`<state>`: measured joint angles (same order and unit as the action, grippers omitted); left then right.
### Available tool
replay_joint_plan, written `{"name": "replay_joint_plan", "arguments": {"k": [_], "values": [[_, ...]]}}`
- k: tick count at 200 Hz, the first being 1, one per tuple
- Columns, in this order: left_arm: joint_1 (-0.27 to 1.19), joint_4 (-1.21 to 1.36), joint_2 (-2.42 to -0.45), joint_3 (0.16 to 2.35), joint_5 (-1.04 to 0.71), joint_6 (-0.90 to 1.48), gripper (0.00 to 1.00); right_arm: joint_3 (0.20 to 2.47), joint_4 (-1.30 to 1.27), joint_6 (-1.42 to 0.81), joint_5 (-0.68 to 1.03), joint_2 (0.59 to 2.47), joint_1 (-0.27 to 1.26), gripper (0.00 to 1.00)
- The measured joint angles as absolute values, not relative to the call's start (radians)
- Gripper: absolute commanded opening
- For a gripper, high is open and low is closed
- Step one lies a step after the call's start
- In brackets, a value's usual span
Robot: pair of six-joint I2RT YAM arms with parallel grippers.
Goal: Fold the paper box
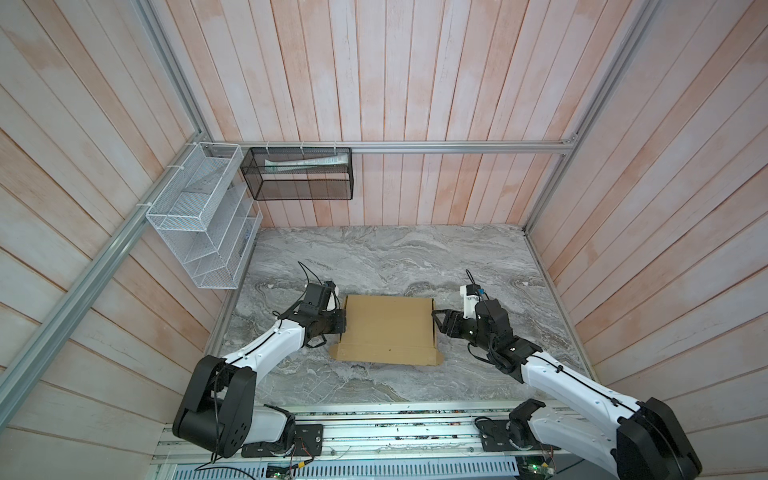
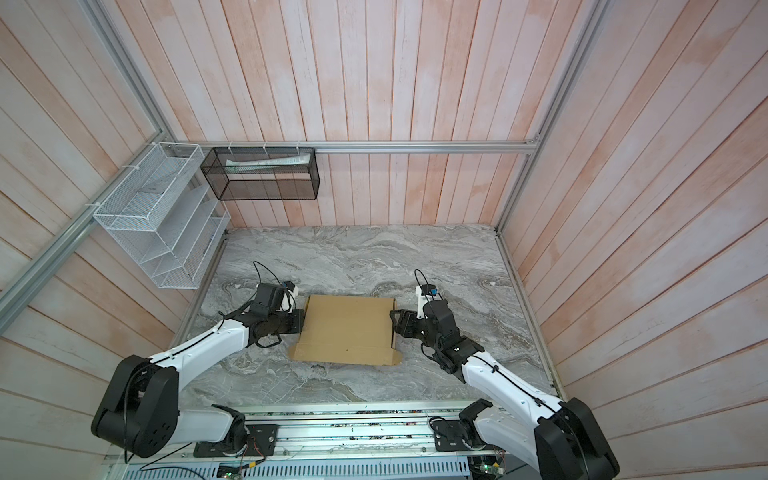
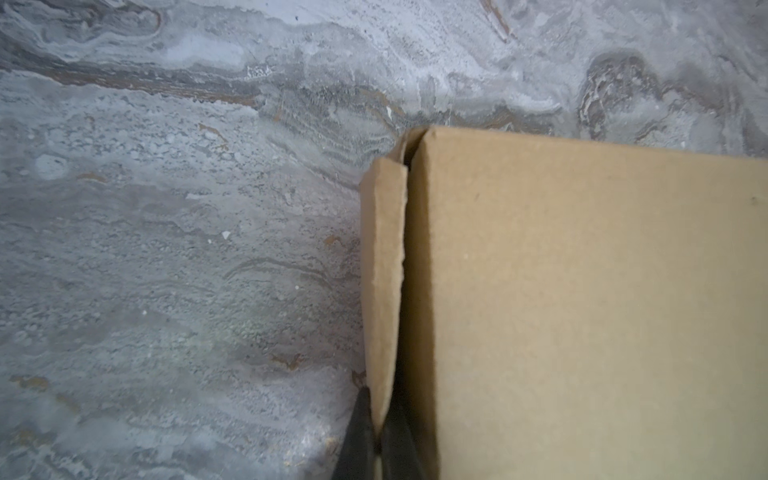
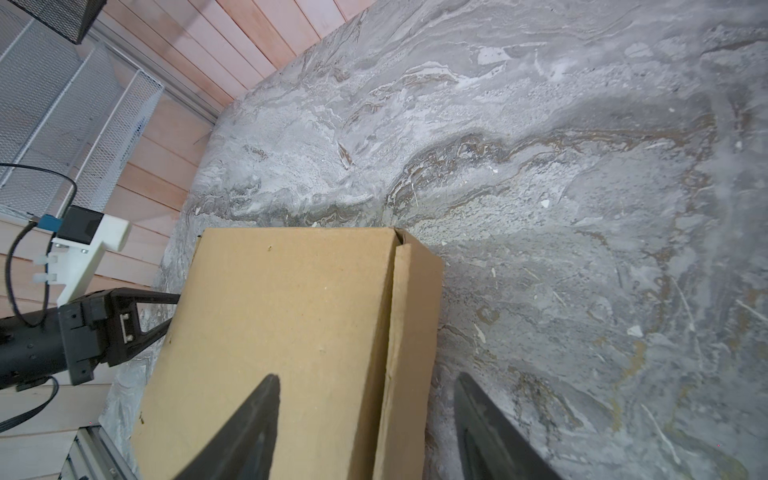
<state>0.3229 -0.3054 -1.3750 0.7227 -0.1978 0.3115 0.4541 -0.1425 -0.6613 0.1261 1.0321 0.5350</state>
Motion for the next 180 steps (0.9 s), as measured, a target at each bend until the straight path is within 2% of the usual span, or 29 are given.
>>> {"name": "replay_joint_plan", "arguments": {"k": [65,180], "values": [[0.313,-0.26,-1.375,0.723,-0.262,0.311,0.0,0.357,-0.178,-0.712,0.274,1.016,0.45,0.75],[0.313,-0.219,-1.383,0.723,-0.308,0.314,0.0,0.307,-0.392,-0.797,0.472,1.106,0.428,0.76]]}}
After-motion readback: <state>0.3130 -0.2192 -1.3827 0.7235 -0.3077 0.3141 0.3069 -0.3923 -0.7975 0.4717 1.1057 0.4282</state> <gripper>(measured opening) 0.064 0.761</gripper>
